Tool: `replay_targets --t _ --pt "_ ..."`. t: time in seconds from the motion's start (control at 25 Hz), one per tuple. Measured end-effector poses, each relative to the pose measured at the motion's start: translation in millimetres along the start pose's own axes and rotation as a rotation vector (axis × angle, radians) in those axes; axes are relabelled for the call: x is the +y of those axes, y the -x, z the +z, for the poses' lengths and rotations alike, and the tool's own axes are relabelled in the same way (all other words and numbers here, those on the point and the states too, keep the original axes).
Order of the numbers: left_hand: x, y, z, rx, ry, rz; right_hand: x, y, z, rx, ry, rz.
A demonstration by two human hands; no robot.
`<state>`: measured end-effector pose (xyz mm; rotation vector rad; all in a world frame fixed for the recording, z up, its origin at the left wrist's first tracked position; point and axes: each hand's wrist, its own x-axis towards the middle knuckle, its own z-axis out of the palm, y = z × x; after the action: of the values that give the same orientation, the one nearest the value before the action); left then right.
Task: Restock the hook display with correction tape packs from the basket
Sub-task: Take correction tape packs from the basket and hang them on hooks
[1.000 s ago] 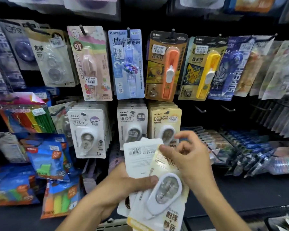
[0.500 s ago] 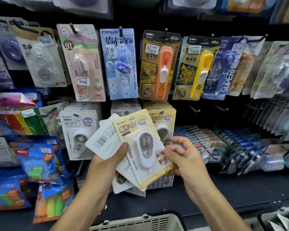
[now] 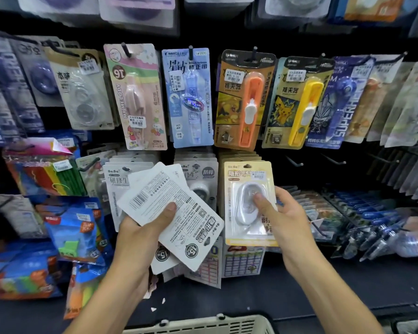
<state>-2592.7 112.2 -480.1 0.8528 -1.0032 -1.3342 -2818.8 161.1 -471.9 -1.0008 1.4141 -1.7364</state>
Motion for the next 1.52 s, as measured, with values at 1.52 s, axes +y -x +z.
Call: replay_targets --t 1.52 --pt "20 -6 -14 -0.027 -0.500 0.046 13 20 -15 0.076 0.115 -0.011"
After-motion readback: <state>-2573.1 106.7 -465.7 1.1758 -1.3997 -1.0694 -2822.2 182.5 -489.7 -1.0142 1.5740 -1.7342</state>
